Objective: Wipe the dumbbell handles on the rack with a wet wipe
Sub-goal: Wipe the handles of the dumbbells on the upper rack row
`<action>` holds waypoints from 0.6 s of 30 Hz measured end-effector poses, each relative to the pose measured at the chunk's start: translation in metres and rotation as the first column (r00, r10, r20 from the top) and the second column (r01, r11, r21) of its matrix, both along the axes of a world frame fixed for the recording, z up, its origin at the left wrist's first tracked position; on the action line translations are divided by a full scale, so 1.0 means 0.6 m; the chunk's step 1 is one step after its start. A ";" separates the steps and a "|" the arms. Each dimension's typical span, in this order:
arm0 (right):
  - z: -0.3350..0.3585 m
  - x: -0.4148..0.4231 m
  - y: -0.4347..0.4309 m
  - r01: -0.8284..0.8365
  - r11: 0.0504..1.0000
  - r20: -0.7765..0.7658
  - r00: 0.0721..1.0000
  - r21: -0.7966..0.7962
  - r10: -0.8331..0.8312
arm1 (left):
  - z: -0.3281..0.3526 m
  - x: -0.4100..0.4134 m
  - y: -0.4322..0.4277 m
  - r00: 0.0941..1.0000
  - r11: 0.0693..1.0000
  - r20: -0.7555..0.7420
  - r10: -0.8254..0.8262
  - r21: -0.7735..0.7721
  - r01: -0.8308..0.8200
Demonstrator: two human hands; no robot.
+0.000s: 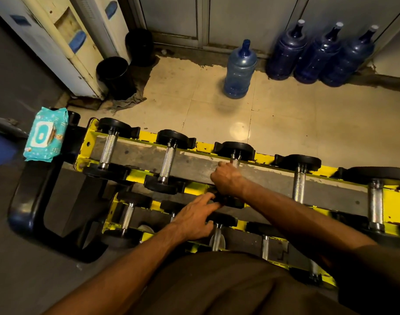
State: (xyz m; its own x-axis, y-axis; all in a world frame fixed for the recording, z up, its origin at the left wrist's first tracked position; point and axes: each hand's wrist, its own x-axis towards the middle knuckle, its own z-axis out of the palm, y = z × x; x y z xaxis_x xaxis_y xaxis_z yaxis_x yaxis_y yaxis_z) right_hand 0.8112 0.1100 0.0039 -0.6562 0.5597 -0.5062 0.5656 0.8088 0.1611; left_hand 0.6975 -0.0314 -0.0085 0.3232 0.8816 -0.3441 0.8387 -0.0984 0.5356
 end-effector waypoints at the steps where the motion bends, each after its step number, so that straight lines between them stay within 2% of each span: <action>1: 0.004 0.003 -0.005 -0.034 0.998 -0.030 0.999 -0.053 0.033 | -0.002 0.000 -0.001 1.000 1.000 0.006 0.008 -0.002 -0.008; 3: 0.008 0.026 -0.005 0.000 0.990 -0.153 0.988 -0.142 -0.022 | -0.002 0.000 -0.003 1.000 1.000 0.007 0.013 -0.004 -0.013; 5: -0.001 0.061 0.009 0.101 0.984 -0.339 0.929 -0.150 -0.147 | -0.001 0.000 -0.004 1.000 1.000 0.001 0.014 -0.012 -0.014; 6: -0.006 0.079 0.014 0.179 0.976 -0.448 0.867 -0.124 -0.216 | -0.001 0.000 -0.006 1.000 1.000 0.003 0.019 -0.022 -0.019; 8: -0.021 0.111 0.009 0.400 0.900 -0.654 0.636 -0.173 -0.409 | -0.001 0.001 -0.008 1.000 0.999 0.010 0.025 -0.033 -0.025; 9: -0.026 0.120 -0.001 0.484 0.837 -0.691 0.514 -0.256 -0.508 | -0.001 0.002 -0.008 1.000 0.999 0.011 0.026 -0.032 -0.026; 10: -0.031 0.124 -0.013 0.515 0.792 -0.689 0.442 -0.329 -0.574 | -0.001 0.003 -0.008 1.000 0.999 0.011 0.026 -0.031 -0.025; 11: -0.032 0.125 -0.025 0.502 0.787 -0.675 0.442 -0.360 -0.591 | -0.002 0.004 -0.008 1.000 0.999 0.010 0.025 -0.032 -0.024; 14: -0.034 0.124 -0.029 0.416 0.834 -0.625 0.554 -0.364 -0.549 | -0.003 0.004 -0.007 1.000 0.999 -0.012 0.017 -0.035 -0.017; 15: -0.035 0.122 -0.021 0.417 0.838 -0.646 0.540 -0.352 -0.540 | -0.003 0.003 -0.007 1.000 0.999 -0.019 0.015 -0.036 -0.016; 16: -0.037 0.120 -0.012 0.443 0.824 -0.681 0.482 -0.353 -0.551 | -0.004 0.003 -0.008 1.000 0.999 -0.024 0.015 -0.038 -0.016; 17: -0.039 0.117 -0.004 0.503 0.775 -0.708 0.379 -0.383 -0.596 | -0.005 0.003 -0.008 0.999 0.999 -0.028 0.016 -0.041 -0.017; 18: -0.039 0.113 0.002 0.569 0.693 -0.720 0.235 -0.443 -0.653 | -0.005 0.004 -0.007 0.999 0.999 -0.032 0.014 -0.041 -0.016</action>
State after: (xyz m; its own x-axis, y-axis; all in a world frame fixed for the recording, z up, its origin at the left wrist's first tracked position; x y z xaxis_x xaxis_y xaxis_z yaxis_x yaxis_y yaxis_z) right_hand 0.8789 0.1112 -0.0195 -0.2348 0.9710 -0.0458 0.7196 0.1419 -0.6797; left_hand 0.6998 -0.0359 -0.0113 0.2984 0.8710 -0.3903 0.8564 -0.0638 0.5124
